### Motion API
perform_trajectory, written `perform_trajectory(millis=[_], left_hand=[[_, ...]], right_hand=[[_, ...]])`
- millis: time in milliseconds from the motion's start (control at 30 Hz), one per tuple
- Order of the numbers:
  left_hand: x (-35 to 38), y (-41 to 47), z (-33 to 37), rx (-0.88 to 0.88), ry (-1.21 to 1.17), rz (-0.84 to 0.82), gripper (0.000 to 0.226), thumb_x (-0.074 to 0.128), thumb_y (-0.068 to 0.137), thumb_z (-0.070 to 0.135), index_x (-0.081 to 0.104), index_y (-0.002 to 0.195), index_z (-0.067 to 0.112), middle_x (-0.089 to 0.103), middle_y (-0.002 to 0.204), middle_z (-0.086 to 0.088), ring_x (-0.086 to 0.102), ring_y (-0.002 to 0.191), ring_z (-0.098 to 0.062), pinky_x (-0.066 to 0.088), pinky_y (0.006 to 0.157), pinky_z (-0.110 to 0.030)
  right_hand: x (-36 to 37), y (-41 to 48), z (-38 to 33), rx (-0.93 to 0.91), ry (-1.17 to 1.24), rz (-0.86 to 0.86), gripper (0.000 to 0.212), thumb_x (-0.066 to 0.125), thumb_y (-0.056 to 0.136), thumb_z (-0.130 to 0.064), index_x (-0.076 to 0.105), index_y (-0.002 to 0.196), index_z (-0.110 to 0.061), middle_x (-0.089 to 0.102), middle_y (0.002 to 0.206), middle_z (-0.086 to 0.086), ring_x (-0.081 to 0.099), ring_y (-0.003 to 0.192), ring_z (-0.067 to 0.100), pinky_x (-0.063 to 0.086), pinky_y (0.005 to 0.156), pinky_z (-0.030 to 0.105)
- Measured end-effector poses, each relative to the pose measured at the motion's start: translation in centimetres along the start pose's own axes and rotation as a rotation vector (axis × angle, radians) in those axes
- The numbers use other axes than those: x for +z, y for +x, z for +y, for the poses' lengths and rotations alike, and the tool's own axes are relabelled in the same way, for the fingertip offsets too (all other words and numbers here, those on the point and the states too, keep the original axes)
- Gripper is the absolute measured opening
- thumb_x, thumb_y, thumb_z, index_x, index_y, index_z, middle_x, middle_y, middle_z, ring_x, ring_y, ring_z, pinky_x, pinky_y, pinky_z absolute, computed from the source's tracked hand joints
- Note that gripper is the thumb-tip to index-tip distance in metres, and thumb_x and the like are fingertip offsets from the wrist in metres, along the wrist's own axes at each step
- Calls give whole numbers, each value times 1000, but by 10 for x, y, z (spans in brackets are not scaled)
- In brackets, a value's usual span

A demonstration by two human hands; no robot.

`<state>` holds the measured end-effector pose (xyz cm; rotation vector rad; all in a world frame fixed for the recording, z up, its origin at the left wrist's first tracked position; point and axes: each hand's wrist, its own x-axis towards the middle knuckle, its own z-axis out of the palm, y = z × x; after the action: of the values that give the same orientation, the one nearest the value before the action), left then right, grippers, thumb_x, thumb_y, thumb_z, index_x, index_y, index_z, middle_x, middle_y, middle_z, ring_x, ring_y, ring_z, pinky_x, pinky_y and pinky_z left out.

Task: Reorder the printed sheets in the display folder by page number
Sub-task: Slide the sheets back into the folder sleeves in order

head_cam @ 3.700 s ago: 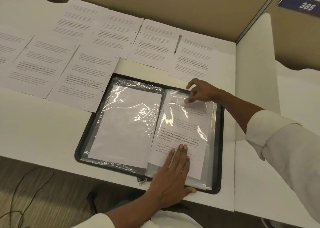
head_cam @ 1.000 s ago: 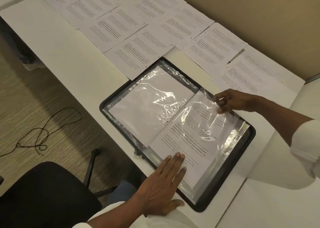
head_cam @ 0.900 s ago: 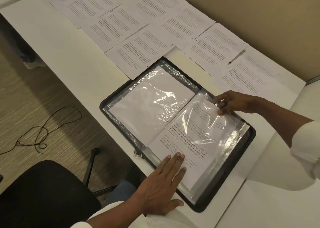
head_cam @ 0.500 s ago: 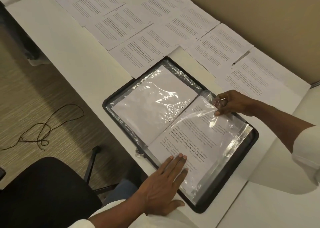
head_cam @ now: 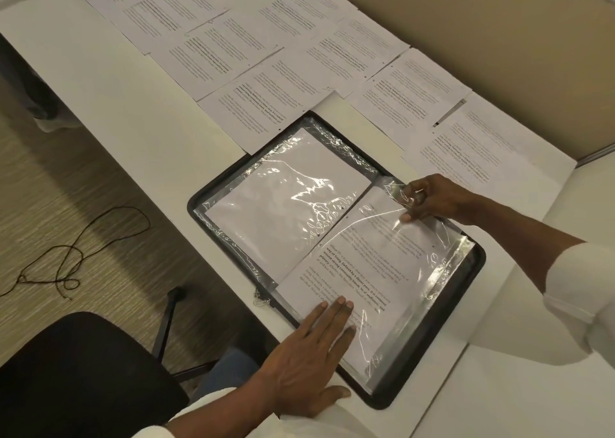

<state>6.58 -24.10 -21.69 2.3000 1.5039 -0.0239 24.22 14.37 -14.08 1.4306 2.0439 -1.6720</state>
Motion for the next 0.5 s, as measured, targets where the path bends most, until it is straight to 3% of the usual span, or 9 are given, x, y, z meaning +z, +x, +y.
perform_trajectory(millis=[100,200,300,400,500], left_hand=[[0,1,-1,1,16,5,97,28,102,79,14,168,11,-6,176,-15,2,162,-36,28,123,-57],[0,0,-1,-13,9,-2,98,28,101,80,14,168,11,-5,176,-14,4,162,-36,29,123,-56],[1,1,-1,15,-43,-32,98,25,102,79,-1,169,14,-21,175,-9,-12,162,-32,15,126,-60],[1,2,-2,13,-40,-26,97,25,102,80,-2,169,15,-23,174,-5,-13,162,-31,13,126,-59],[1,3,-4,36,-57,-38,98,25,101,81,-3,169,16,-25,174,-5,-12,162,-30,12,127,-59]], right_hand=[[-2,1,3,11,-15,-35,31,93,72,-2,72,92,-16,78,81,3,78,85,25,63,75,36],[-9,0,8,62,-27,-43,42,97,71,-13,73,105,-9,77,99,18,77,99,37,63,90,51],[-14,-6,11,99,-61,-61,49,99,68,-16,73,107,-3,78,103,19,77,97,38,63,86,49],[-12,-9,14,124,-44,13,53,99,63,-8,69,105,3,73,89,19,77,90,41,65,78,44],[-8,-14,15,128,-48,31,46,99,66,-10,69,101,-4,74,89,17,77,92,42,65,83,51]])
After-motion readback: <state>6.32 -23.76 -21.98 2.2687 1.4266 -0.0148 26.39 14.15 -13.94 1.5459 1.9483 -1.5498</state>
